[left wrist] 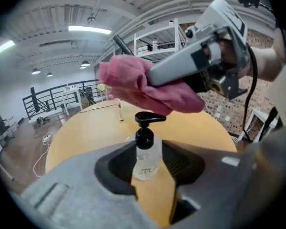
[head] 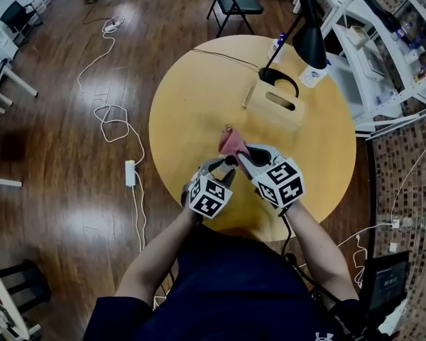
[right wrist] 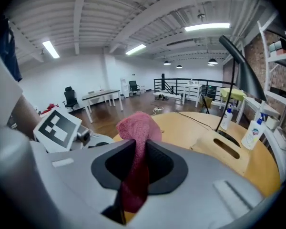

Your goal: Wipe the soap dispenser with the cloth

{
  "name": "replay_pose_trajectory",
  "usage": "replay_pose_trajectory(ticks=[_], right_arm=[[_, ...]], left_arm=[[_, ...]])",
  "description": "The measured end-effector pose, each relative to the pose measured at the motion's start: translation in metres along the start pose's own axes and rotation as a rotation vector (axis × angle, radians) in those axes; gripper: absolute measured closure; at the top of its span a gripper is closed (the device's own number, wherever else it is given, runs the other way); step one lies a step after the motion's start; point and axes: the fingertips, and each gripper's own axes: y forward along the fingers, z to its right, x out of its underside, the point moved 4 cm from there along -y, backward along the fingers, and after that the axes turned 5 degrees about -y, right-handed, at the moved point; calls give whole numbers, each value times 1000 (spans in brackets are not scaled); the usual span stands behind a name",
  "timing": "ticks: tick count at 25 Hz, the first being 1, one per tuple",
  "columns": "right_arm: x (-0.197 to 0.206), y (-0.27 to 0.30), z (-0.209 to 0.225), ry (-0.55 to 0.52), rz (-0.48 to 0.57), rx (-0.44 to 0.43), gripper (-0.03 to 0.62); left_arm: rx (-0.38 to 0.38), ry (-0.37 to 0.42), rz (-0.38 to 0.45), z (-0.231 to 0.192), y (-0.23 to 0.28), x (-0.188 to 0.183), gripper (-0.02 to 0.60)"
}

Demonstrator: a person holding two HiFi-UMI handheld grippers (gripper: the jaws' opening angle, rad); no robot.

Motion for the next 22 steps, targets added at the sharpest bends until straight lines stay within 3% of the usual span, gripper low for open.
replay_pose_trajectory(ticks=[4, 9, 13, 16, 19, 22], right_arm=[[9, 20, -18, -93, -69, -24, 526], [35, 13, 20, 12, -119, 81, 526], [14, 1, 7, 31, -34, 9, 525], [1, 13, -21, -45, -17, -50, 525], [12, 25, -22, -84, -63, -46, 525], [27, 22, 10, 11, -75, 6, 525]], left_arm=[[1, -3, -2, 0, 0, 0, 413], [6, 1, 0, 1, 0, 0, 414], [0, 2, 4, 0, -1, 0, 414], [1, 3, 1, -2, -2, 2, 414], [2, -3, -6, -3, 0, 2, 414], [-1, -3, -16, -4, 6, -3, 414]])
